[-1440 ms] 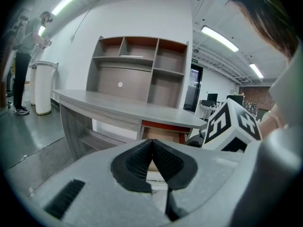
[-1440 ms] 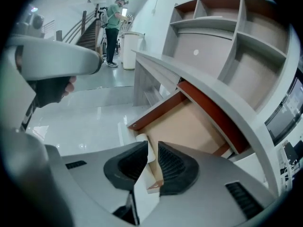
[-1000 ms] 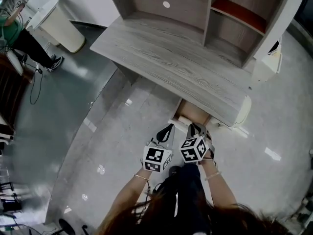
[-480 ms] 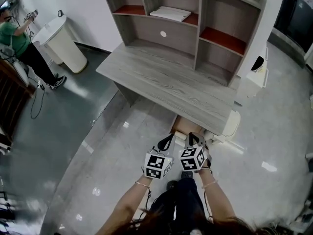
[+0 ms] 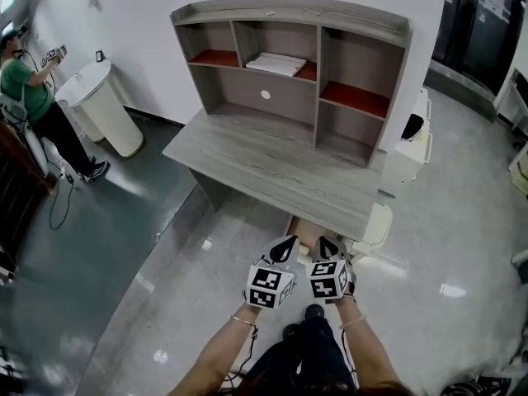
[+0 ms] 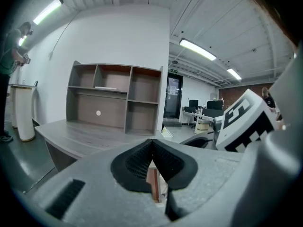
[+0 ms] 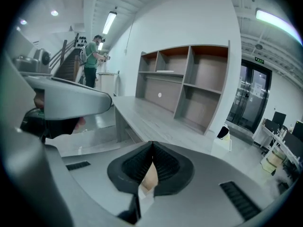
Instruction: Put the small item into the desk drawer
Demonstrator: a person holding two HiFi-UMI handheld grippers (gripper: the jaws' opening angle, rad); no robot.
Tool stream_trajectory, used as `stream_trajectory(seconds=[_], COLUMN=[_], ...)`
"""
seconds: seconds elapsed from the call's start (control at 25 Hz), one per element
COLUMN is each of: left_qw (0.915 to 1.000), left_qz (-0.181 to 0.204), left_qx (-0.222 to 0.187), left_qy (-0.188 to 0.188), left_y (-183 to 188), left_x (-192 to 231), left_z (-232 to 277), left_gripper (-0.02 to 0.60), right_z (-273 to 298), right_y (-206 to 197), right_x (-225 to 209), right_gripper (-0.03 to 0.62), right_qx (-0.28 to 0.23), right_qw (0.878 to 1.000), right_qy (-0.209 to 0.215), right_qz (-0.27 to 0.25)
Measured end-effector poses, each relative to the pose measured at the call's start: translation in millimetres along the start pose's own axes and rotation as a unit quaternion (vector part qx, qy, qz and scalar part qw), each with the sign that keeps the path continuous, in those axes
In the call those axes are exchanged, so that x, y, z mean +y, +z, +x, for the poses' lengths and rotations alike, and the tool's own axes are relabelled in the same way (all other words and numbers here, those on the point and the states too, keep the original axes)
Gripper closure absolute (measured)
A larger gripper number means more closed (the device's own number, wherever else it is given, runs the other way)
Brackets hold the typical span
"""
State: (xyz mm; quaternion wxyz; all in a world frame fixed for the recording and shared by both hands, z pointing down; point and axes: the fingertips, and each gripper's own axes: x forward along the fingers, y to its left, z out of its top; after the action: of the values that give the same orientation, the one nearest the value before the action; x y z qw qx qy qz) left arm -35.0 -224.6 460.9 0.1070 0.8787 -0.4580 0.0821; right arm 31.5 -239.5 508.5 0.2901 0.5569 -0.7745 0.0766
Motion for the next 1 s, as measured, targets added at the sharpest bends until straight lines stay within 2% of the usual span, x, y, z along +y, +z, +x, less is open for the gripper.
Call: stream_trajectory(seconds=[0.44, 0.64, 1.0], left_qw=[1.0000, 0.9998, 0.9995], left_qz=[-0.003, 0.008, 0.003], left_qx=[-0.008, -0.019, -0.025], left_qy=[-0.004, 0.004, 0.017], left_y=[43.3, 69.1, 102.1], left_x=[-12.9, -21.3, -54.5], left_z=[-19.0, -21.1, -33.7], left_gripper=[0.566, 0.566, 0.566], right_z=[-45.6, -67.8, -124.1], right_y=[47.9, 68.0, 91.7], right_x=[-22.6, -32.1, -57.5], right_gripper=[0.592, 0.592, 0.592], right_qx=[-0.059, -0.086, -0.125], right_qw=[0.996, 0.994, 0.990], right_qy=[-0.018, -0.012, -0.005], right_qz=[0.067, 0.070, 0.066])
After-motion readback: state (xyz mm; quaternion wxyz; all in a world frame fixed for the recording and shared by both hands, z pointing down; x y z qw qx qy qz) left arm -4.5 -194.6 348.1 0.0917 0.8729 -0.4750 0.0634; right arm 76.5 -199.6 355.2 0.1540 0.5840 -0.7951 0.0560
